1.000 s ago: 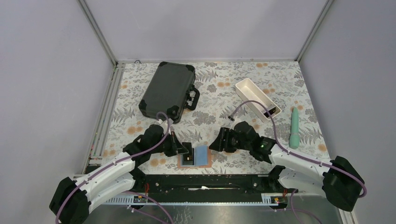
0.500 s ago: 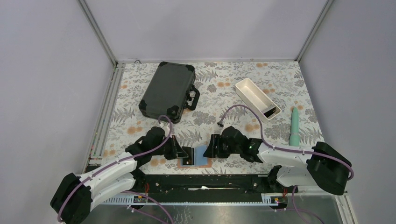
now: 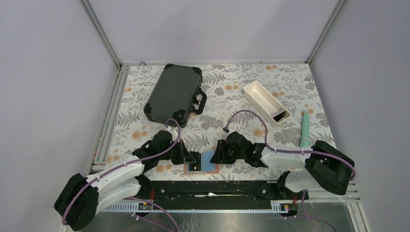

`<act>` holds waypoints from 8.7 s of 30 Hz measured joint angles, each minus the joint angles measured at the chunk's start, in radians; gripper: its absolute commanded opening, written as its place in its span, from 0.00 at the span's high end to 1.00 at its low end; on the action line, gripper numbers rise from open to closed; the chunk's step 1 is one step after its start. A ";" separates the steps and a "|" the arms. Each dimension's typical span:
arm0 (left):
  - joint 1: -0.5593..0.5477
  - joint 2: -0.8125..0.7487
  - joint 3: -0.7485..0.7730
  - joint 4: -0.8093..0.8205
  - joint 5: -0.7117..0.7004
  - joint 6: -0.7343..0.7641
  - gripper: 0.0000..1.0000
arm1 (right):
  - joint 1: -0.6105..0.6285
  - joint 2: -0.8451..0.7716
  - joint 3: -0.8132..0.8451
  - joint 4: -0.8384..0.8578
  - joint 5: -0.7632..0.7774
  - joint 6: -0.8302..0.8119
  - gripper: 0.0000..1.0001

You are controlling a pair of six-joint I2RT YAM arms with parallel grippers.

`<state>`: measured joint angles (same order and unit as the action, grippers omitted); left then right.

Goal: Put the credit cards into the card holder
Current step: Insert the credit card into the card holder.

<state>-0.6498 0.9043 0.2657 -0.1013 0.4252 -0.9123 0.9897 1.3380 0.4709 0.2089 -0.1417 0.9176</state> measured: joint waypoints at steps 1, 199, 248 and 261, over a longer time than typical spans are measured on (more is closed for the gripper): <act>0.001 0.003 0.000 0.001 0.000 0.000 1.00 | 0.000 0.006 0.000 0.005 0.000 0.001 0.61; -0.283 0.451 0.373 -0.187 -0.253 0.039 0.47 | 0.007 0.043 0.027 -0.070 0.079 0.003 1.00; -0.298 0.478 0.396 -0.147 -0.353 0.041 0.49 | 0.005 -0.143 0.010 -0.250 0.240 0.007 0.54; -0.297 0.481 0.402 -0.143 -0.377 0.041 0.48 | -0.009 -0.096 0.004 -0.223 0.253 0.015 0.62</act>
<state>-0.9470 1.3857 0.6682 -0.2443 0.0479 -0.8715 0.9810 1.2423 0.4751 -0.0139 0.1116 0.9325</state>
